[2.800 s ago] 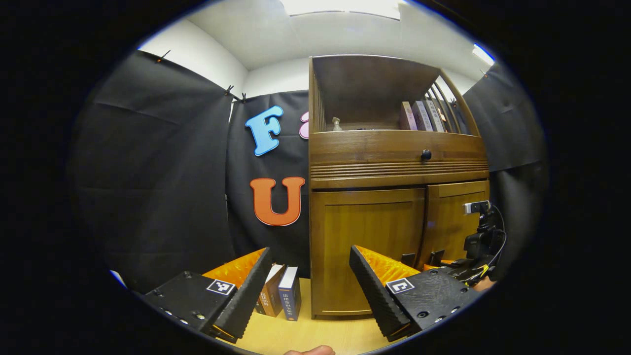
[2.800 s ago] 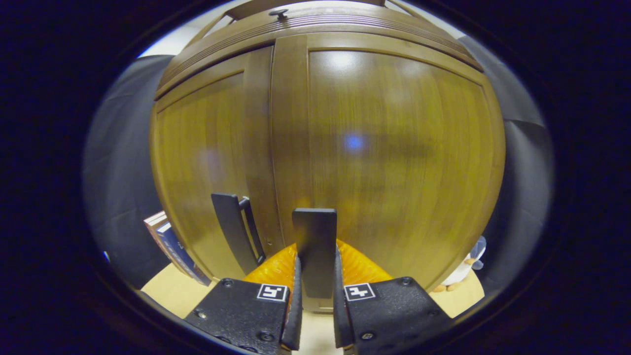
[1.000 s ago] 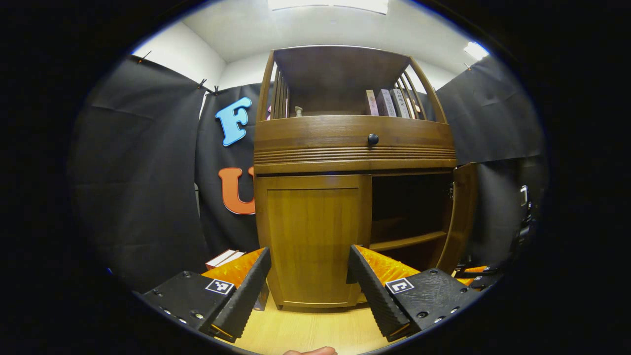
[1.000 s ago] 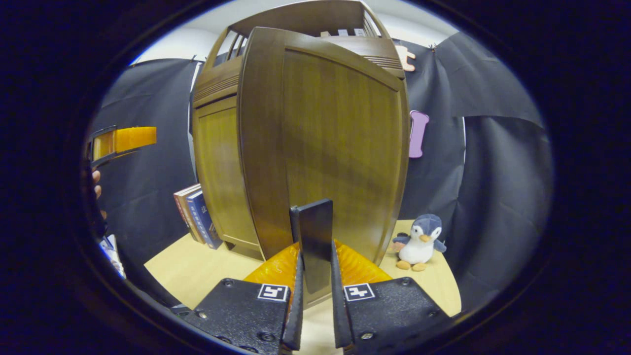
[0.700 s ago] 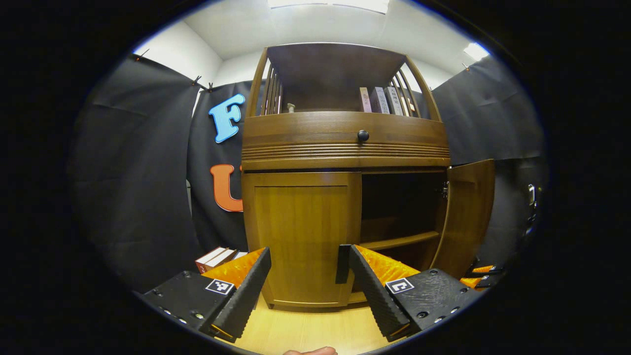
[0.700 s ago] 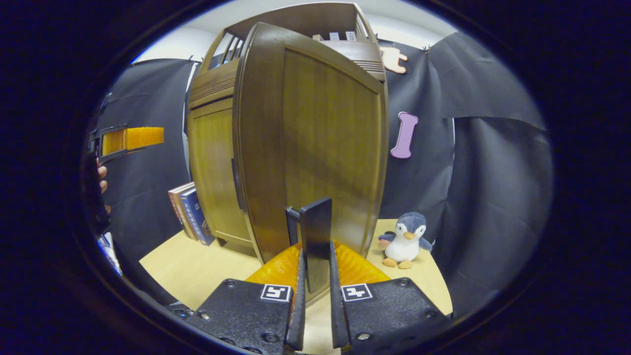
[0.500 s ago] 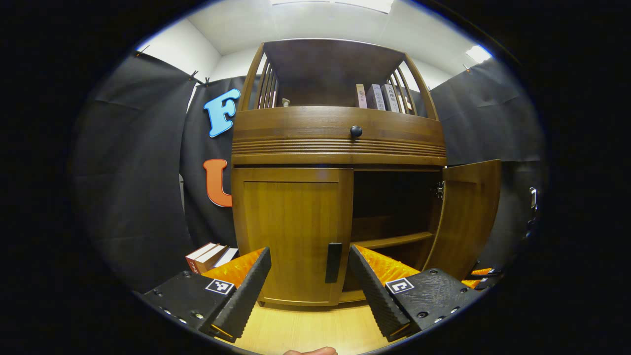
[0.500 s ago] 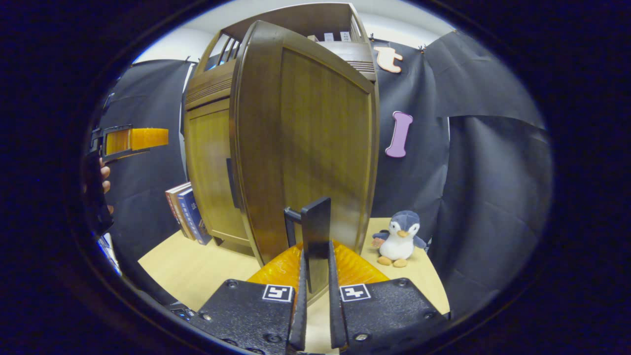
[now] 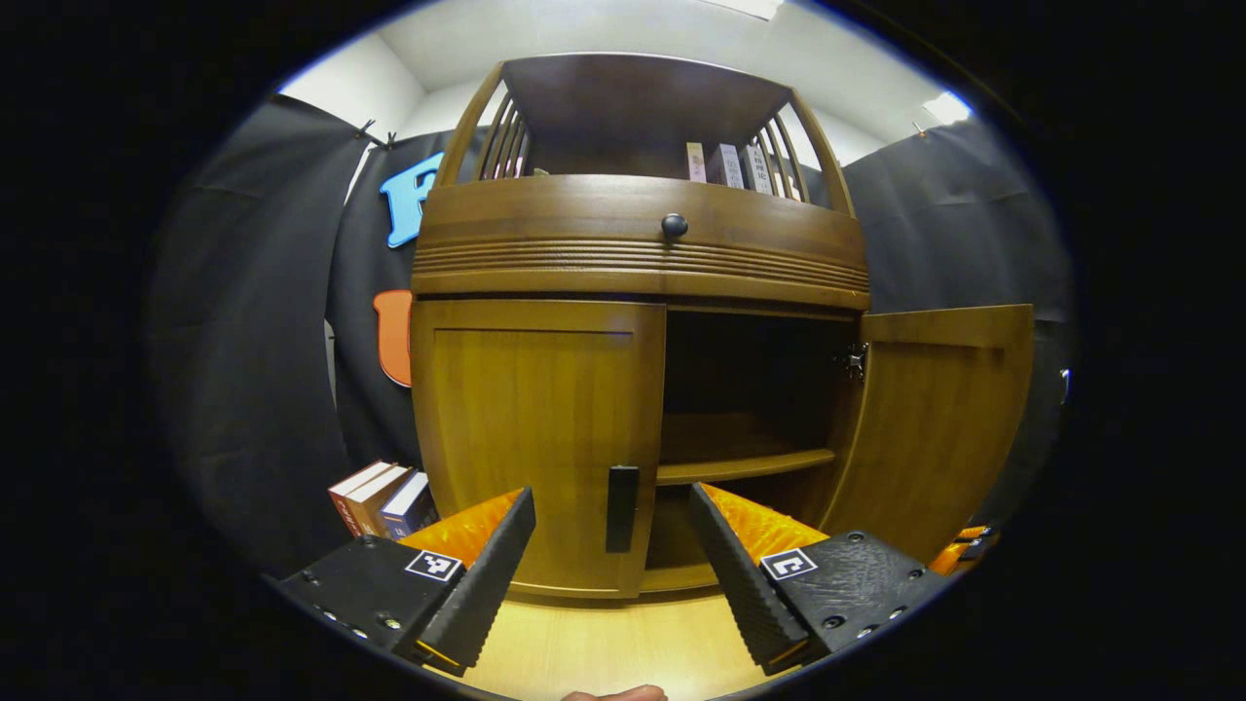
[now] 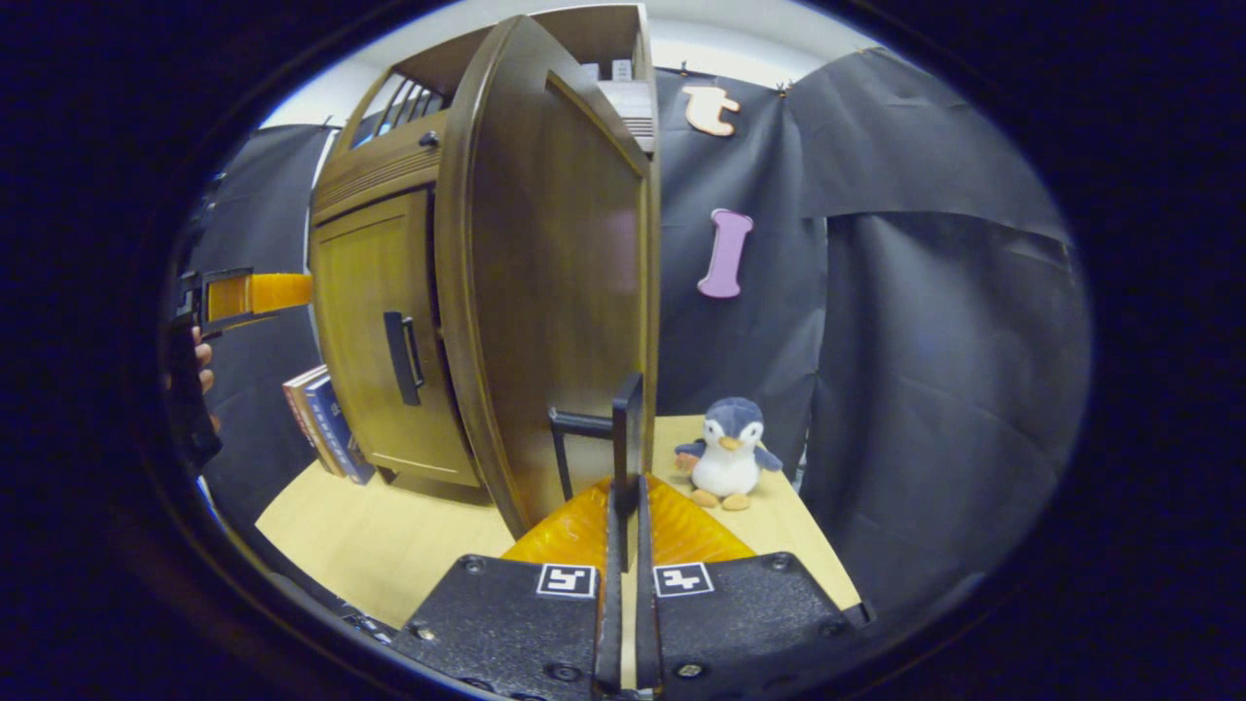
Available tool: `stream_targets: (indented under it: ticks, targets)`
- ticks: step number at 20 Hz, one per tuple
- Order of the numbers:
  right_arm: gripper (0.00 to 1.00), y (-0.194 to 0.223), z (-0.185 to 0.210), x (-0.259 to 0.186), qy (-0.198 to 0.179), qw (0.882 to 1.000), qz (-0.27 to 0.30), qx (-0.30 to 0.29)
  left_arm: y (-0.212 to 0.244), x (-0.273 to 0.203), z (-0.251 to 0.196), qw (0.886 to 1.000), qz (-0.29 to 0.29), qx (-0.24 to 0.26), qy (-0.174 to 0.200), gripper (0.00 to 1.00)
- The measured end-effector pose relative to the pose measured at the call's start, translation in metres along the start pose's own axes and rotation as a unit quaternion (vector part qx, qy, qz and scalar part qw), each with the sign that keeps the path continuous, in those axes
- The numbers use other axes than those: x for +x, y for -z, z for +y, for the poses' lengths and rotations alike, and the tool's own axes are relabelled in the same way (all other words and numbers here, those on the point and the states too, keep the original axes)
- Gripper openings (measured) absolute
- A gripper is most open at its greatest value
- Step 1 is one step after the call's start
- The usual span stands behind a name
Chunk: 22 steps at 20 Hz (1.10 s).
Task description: Open the right door of the double-door shoe cabinet with the right hand, and open the left door with the left hand.
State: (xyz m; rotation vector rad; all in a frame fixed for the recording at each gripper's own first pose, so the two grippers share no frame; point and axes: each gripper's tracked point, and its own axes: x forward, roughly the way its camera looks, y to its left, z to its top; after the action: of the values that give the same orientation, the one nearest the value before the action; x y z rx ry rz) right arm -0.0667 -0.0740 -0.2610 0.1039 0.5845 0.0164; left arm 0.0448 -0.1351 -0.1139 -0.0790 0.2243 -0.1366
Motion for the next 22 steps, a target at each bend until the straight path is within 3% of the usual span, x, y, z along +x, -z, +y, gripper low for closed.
stream_targets:
  ticks: [4,5,13,14,15,16,22]
  targets:
    - [0.08,0.001,-0.025,-0.004,0.036,0.999,0.0,0.004,0.002,0.015,-0.008,1.0,-0.006,0.013,0.011,0.95]
    - [0.04,0.0,-0.031,-0.006,0.043,0.999,-0.001,0.008,0.003,0.019,-0.01,1.0,-0.005,0.014,0.013,1.0]
    - [0.04,-0.005,-0.072,-0.021,0.09,0.996,-0.015,0.022,0.032,0.049,-0.015,1.0,0.019,0.01,0.018,1.0]
    - [0.0,-0.005,-0.075,-0.024,0.091,0.995,-0.016,0.025,0.035,0.053,-0.016,1.0,0.023,0.01,0.018,0.85]
    - [0.04,-0.007,-0.075,-0.026,0.088,0.996,-0.018,0.029,0.039,0.058,-0.016,0.999,0.026,0.01,0.019,1.0]
    - [0.04,-0.008,-0.072,-0.028,0.084,0.996,-0.021,0.031,0.041,0.063,-0.016,0.999,0.028,0.011,0.018,0.95]
    - [0.0,-0.012,-0.063,-0.043,0.087,0.995,-0.038,0.023,0.062,0.097,-0.017,0.999,0.05,0.014,0.014,0.95]
